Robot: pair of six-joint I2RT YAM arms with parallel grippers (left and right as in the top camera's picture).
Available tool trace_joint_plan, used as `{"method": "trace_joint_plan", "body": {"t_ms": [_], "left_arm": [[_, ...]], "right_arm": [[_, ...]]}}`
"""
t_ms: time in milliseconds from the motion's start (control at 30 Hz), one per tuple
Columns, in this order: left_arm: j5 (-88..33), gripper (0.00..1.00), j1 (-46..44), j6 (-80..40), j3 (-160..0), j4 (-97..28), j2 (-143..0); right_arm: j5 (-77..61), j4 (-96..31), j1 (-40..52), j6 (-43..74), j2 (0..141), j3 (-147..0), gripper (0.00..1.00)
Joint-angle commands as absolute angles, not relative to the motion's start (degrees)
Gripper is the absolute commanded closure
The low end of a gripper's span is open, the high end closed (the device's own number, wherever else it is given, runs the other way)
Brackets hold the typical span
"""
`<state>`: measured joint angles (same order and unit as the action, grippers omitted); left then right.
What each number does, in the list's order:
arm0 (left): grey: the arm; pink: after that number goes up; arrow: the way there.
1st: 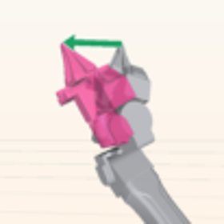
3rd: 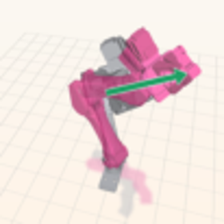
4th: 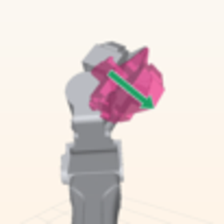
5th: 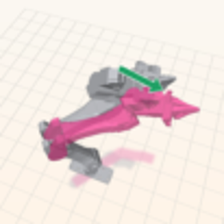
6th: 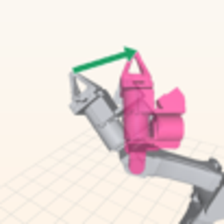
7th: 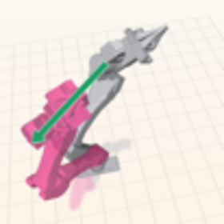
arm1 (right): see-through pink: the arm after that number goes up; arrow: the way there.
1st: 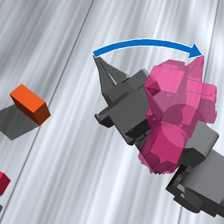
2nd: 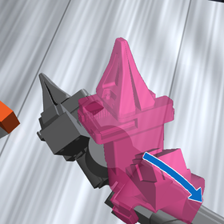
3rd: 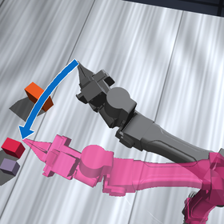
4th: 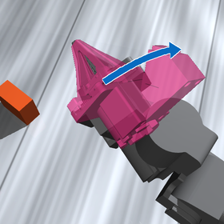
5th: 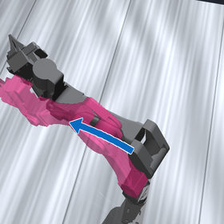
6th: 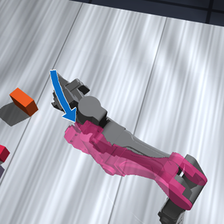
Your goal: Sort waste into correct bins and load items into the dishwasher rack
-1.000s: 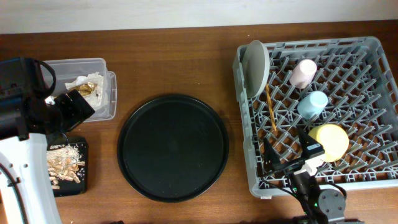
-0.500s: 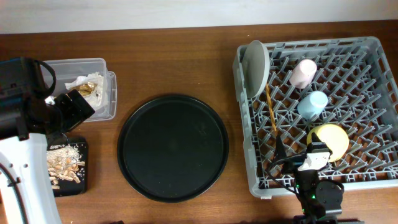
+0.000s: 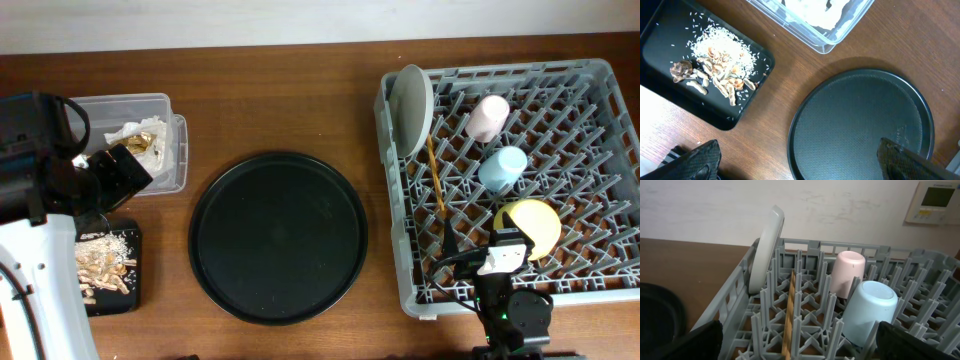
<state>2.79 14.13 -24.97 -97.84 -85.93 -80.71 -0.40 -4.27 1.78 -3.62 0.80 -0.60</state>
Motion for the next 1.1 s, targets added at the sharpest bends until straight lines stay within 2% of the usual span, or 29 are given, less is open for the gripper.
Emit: {"method": "trace_joint_plan", "body": {"t_ms": [0,367,533,667,800,967,1067], "left_arm": [[2.63,0.01,14.41,-25.26,-98.41,-85.82,-80.55],[2.63,0.01,14.41,-25.26,-98.41,-85.82,-80.55],[5.61,0.01,14.41,-23.27,-98.15,-90.15,-80.64],[5.87,0.01,14.09,-22.20,-93.36,-89.14,-78.08],[5.76,0.01,11.42,-16.99,-80.42,-78.96,-70.98],[0.93,0.01,5.13,-6.90,-56.38,-57.74,-56.62],[0.21,0.01,2.24,-5.65,-43.79,-45.21,-47.99]], "right_arm": [[0.51,-4.71,1.56,-4.05,0.25,-0.32,0.02],[0.51,-4.71,1.56,-4.05,0.25,-0.32,0.02],[0.51,-4.71,1.56,-4.05,0.25,-0.32,0.02],[0.51,-4.71,1.56,-4.05,0.25,-0.32,0.02],[0.51,-4.71,1.56,-4.05,0.25,-0.32,0.02],[0.51,-4.71,1.56,-4.05,0.25,-0.32,0.02],[0.51,-4.71,1.56,-4.05,0.25,-0.32,0.02]]}}
